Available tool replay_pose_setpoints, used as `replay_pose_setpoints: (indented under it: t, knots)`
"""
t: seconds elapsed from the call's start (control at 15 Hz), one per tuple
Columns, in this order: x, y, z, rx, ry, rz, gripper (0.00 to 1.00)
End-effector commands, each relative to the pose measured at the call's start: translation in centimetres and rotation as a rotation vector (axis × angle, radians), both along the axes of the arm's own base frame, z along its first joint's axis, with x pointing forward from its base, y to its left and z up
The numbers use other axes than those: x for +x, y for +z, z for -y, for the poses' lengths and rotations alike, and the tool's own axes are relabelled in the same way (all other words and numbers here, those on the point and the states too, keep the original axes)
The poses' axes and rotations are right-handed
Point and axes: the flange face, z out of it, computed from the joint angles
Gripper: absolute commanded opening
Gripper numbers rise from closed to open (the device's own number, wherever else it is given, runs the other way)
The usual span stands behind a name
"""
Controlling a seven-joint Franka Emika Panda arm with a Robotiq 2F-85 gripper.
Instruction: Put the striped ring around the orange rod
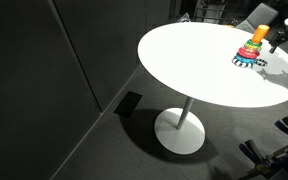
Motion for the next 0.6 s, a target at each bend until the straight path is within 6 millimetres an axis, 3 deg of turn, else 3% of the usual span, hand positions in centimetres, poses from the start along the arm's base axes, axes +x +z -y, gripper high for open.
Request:
replay_pose_setpoints:
  t: [0.0,0.53]
  knots:
    - [0.7,-0.8,-0.1,0.002,-0.003,0.029,1.00]
    - [1.7,-3.2,-0.6,-0.007,0.008,0.037,1.00]
